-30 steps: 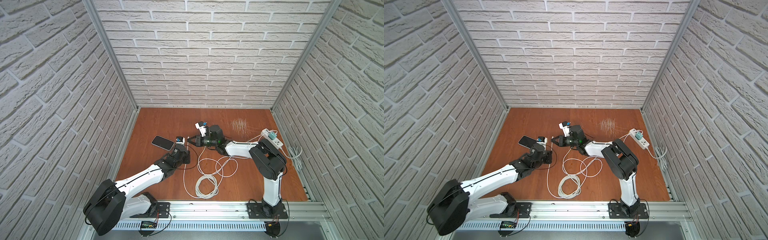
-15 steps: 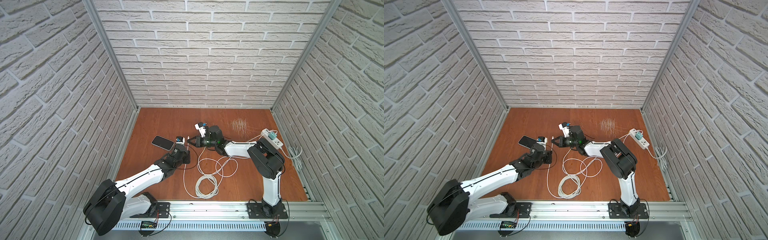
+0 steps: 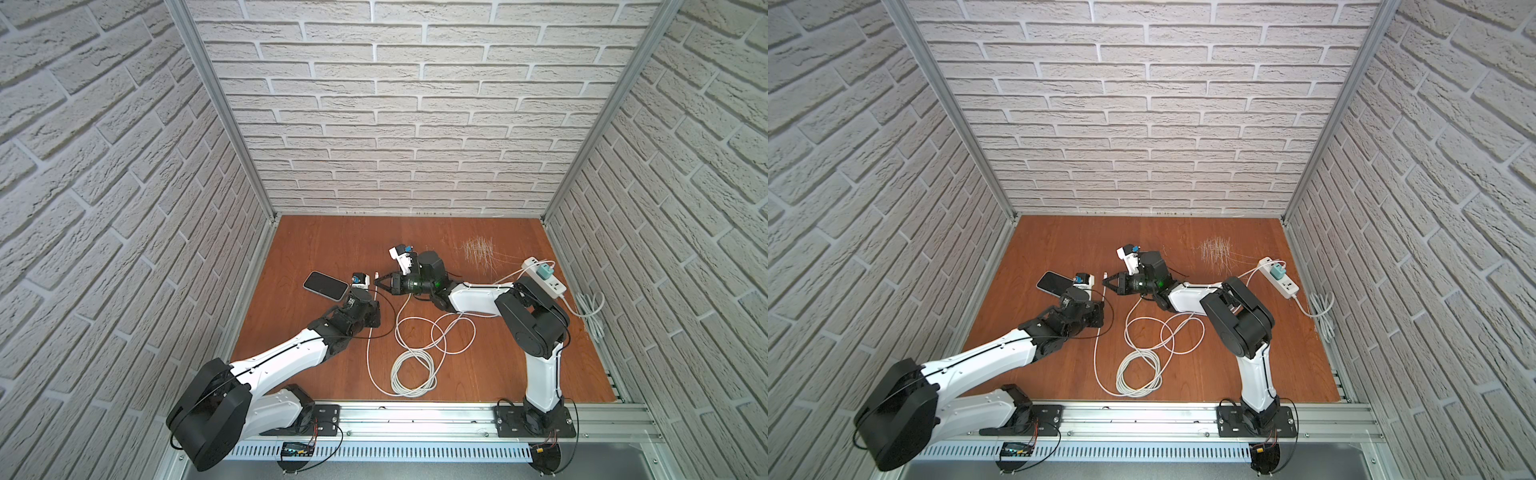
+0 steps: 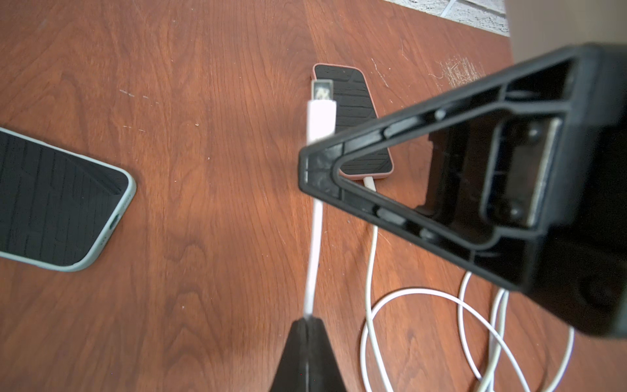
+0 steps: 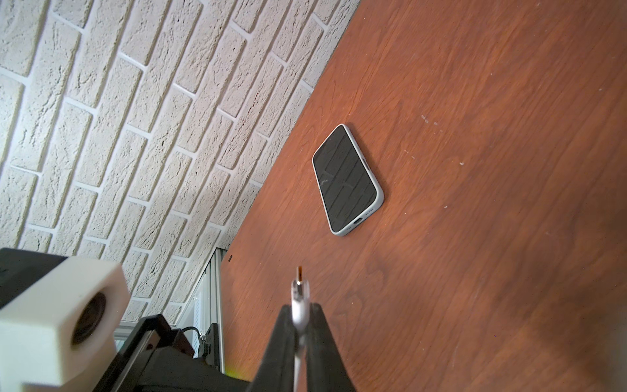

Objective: Plug the charging cable into the phone
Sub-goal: Pick up the charging cable from the center of the board, then pick up the phone at the center of the board.

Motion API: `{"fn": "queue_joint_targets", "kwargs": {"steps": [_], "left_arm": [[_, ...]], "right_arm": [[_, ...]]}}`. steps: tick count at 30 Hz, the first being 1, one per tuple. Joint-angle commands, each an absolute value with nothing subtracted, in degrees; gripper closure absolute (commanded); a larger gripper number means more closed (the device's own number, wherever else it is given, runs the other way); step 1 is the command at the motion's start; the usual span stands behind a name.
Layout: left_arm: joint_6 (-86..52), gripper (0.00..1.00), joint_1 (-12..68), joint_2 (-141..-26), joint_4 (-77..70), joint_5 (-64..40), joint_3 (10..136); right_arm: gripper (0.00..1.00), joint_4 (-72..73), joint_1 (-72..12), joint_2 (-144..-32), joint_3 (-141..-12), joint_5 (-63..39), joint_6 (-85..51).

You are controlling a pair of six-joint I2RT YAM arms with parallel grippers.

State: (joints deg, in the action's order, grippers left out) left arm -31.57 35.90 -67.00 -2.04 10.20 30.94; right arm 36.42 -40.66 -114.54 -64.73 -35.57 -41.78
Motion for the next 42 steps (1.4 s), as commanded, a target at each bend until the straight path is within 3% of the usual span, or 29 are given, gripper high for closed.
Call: {"fn": "queue_joint_targets", "kwargs": {"steps": [1, 2, 4, 6, 7, 8, 9, 16, 20, 24, 26, 30, 42], "left_arm": [[-32.16, 1.0, 35.48, -66.38, -4.22, 10.28, 30.39], [-32.21, 1.0, 35.43, -66.46, -4.08, 10.28, 30.48], [-32.56, 0.83, 35.29, -66.33, -3.76, 10.31, 30.58], [-33.37, 0.38, 34.92, -65.72, -2.94, 10.34, 30.73], [-34.09, 0.2, 34.48, -65.03, -2.07, 10.54, 30.99], [-35.19, 0.07, 33.9, -64.3, -0.52, 10.85, 31.36], [-36.46, 0.02, 33.01, -63.57, 1.63, 11.26, 32.19], [-47.63, 0.02, 21.22, -62.28, 21.99, 12.8, 42.41], [-53.76, 0.02, 11.75, -65.77, 28.89, 7.52, 47.01], [-57.71, 0.02, 3.15, -73.93, 32.39, 5.53, 51.24], [-56.44, 0.02, -0.66, -81.82, 36.4, -0.83, 57.77], [-55.99, 0.02, -0.33, -94.56, 44.32, 0.9, 68.07], [-64.77, 0.02, -0.09, -104.61, 47.54, 4.03, 77.01]], "right_arm": [[0.97, 38.23, -41.23, -111.58, -64.6, -36.17, -40.44], [0.97, 38.02, -41.22, -111.54, -64.6, -36.13, -40.31], [0.97, 37.75, -41.15, -111.34, -64.6, -36.25, -39.96], [0.97, 37.29, -41.06, -111.09, -64.45, -36.24, -39.54], [0.97, 37.06, -41.01, -110.85, -64.24, -36.14, -39.29], [0.97, 36.68, -40.85, -110.62, -63.98, -36.06, -38.81], [0.97, 36.06, -40.66, -110.34, -63.8, -35.85, -38.35], [0.97, 36.81, -38.81, -109.21, -61.4, -35.88, -39.05], [0.97, 36.32, -38.76, -108.13, -60.25, -35.93, -38.82], [0.97, 36.35, -38.72, -107.7, -59.64, -35.95, -38.83], [0.97, 35.42, -38.77, -107.6, -59.6, -35.61, -38.28], [0.97, 34.14, -38.84, -108.06, -59.94, -35.58, -37.89], [0.97, 33.79, -38.98, -107.95, -60.39, -36.15, -37.53]]}}
